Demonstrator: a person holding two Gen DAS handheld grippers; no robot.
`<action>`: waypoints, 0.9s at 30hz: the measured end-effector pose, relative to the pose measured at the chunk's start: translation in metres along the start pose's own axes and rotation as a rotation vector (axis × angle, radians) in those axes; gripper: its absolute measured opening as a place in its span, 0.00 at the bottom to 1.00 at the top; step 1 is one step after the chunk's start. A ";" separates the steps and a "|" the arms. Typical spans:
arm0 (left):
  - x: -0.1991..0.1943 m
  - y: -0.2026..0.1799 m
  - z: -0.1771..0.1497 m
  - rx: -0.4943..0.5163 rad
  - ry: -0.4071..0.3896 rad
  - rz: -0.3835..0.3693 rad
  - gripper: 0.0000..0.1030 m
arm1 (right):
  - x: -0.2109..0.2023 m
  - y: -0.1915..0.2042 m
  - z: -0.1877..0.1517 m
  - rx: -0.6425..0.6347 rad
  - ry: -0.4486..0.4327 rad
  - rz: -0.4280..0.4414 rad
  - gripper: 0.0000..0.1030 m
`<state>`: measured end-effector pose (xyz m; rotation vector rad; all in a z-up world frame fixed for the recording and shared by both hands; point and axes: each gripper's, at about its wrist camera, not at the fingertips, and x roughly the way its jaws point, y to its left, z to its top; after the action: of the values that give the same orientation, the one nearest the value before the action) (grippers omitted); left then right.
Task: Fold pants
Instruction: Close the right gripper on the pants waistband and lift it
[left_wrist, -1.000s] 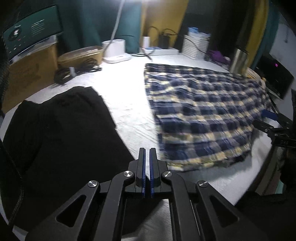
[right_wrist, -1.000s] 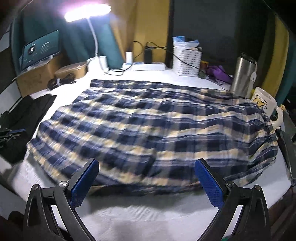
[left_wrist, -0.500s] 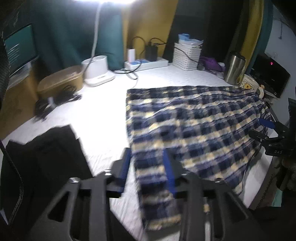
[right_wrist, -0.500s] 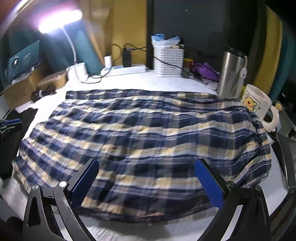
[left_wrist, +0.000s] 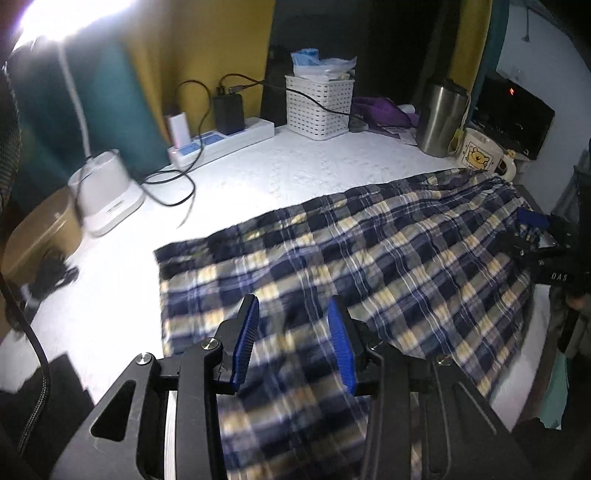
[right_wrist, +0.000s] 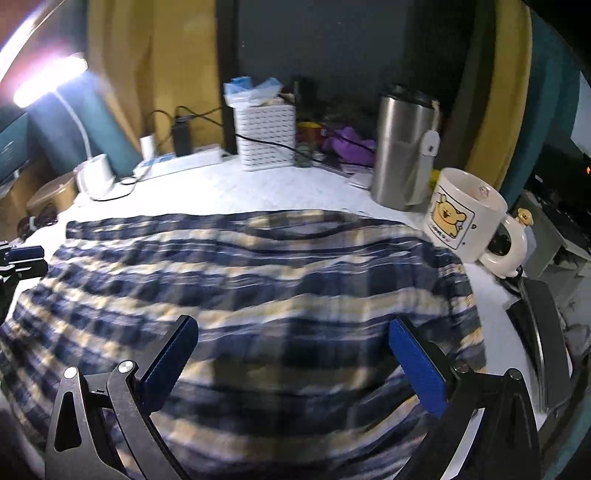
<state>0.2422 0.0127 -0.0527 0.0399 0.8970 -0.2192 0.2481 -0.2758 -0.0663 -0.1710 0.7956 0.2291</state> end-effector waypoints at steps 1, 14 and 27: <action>0.007 0.001 0.004 0.003 0.008 -0.001 0.37 | 0.005 -0.005 0.001 0.008 0.009 0.000 0.94; 0.074 0.037 0.028 -0.022 0.117 0.082 0.37 | 0.060 -0.022 0.007 -0.011 0.136 0.025 0.96; 0.074 0.089 0.032 -0.127 0.070 0.156 0.37 | 0.060 -0.016 0.011 0.003 0.137 -0.011 0.97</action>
<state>0.3295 0.0824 -0.0950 -0.0006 0.9714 -0.0149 0.3002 -0.2801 -0.1010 -0.1901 0.9306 0.2074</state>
